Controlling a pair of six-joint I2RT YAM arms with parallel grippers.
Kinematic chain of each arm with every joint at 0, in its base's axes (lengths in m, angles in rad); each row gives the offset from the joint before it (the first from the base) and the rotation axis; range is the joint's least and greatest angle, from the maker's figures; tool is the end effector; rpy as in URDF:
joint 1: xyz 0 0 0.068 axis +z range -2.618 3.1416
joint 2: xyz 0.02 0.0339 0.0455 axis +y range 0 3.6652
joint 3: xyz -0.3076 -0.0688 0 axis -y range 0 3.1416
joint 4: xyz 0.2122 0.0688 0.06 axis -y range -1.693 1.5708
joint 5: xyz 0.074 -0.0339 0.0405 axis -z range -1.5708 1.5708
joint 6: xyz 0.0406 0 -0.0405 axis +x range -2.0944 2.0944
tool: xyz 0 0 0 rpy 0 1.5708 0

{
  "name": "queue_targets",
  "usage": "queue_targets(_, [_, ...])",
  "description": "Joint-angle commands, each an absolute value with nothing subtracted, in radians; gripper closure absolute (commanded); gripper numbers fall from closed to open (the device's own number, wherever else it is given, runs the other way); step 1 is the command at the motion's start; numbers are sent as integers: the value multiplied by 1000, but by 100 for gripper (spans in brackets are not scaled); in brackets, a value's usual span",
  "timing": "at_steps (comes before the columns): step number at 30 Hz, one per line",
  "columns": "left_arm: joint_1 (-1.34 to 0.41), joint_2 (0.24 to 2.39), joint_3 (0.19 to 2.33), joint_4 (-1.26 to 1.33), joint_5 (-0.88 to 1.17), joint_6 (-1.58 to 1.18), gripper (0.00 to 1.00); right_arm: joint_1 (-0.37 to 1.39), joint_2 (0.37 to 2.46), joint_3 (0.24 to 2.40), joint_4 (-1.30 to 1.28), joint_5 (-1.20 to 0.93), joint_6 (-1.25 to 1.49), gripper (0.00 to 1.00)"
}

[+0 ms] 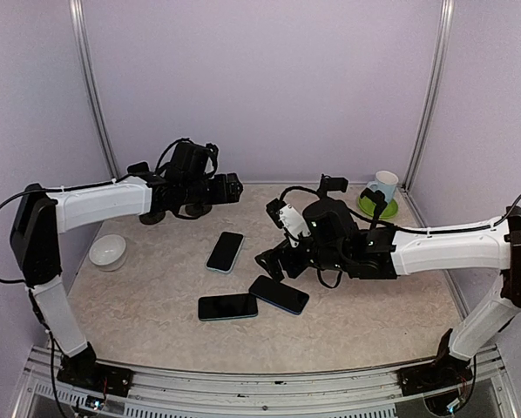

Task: Place the phone on the phone stand
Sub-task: Adjust the phone at the center of the board.

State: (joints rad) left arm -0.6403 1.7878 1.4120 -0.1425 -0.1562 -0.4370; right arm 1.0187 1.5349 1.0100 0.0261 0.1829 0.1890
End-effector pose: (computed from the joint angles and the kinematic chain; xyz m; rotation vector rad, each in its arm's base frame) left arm 0.3284 -0.2368 0.3353 0.1191 2.1166 -0.4888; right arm 0.1755 0.2709 0.3120 -0.7433 1.9721 0.5509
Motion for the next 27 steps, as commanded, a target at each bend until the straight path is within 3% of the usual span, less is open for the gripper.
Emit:
queue_targets(1, [-612, 1847, 1409, -197, -101, -426, 3, 1010, 1564, 1062, 39, 160, 216, 0])
queue_targets(13, [-642, 2060, 1471, -328, -148, -388, 1, 1005, 1485, 985, 48, 200, 221, 0])
queue_targets(27, [-665, 2150, 1493, -370, -207, -373, 1, 1000, 1489, 962, 72, 193, 219, 0])
